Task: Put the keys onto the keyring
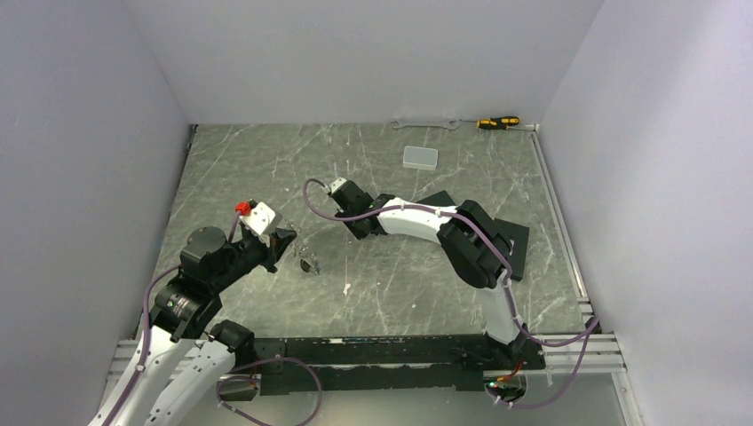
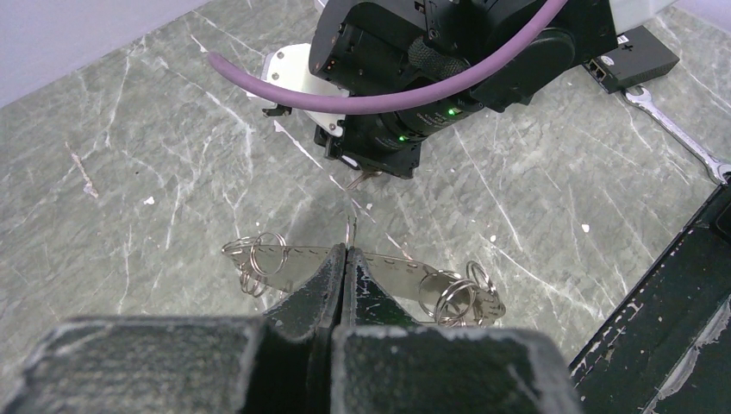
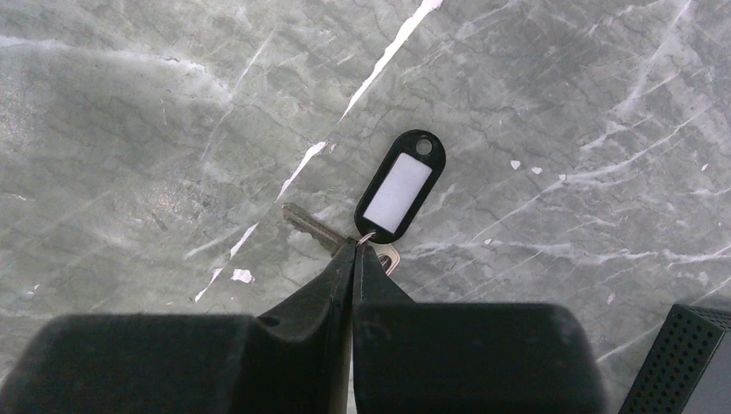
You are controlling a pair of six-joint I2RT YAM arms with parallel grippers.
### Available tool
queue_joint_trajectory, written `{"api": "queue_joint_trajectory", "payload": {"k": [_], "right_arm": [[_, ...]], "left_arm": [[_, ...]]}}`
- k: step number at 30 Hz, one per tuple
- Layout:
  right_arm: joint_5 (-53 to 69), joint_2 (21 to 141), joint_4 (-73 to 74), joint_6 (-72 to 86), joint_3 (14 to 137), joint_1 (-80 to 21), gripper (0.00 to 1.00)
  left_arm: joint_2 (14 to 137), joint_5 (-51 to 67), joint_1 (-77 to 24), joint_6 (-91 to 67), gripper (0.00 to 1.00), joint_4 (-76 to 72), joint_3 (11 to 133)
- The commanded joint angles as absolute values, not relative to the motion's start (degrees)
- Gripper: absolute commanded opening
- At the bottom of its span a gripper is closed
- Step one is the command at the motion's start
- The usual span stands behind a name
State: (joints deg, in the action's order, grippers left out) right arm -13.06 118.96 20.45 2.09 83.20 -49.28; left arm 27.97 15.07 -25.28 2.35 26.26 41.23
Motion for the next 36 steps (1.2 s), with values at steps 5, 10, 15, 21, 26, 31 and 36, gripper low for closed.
{"api": "queue_joint_trajectory", "payload": {"k": [5, 10, 15, 21, 26, 31, 36], "right_arm": [[-14.11, 116.10, 20.18, 1.30, 83.53, -49.30, 0.00], [-10.79, 111.68, 18.63, 1.55, 81.43, -49.31, 0.00], [-7.50, 107.98, 17.55, 1.94, 80.12, -49.22, 0.00], [-4.31, 106.13, 16.91, 3.08, 79.56, -49.13, 0.00], [-5.84, 107.79, 18.60, 4.18, 79.90, -49.22, 0.04], [-12.52, 111.15, 22.58, 7.25, 82.77, -49.54, 0.35], [-18.49, 115.13, 27.43, 14.00, 87.89, -51.52, 0.40]], "left_arm": [[27.51, 14.63, -25.31, 3.16, 0.00, 23.25, 43.15], [27.67, 14.85, -25.30, 3.23, 0.00, 23.18, 43.15], [27.62, 14.85, -25.29, 3.25, 0.00, 23.24, 43.15], [27.20, 14.68, -25.31, 3.28, 0.00, 23.36, 43.16], [26.90, 14.76, -25.31, 3.25, 0.00, 23.38, 43.15], [26.85, 14.94, -25.31, 3.25, 0.00, 23.24, 43.15], [26.64, 14.81, -25.31, 3.29, 0.00, 23.40, 43.29]]}}
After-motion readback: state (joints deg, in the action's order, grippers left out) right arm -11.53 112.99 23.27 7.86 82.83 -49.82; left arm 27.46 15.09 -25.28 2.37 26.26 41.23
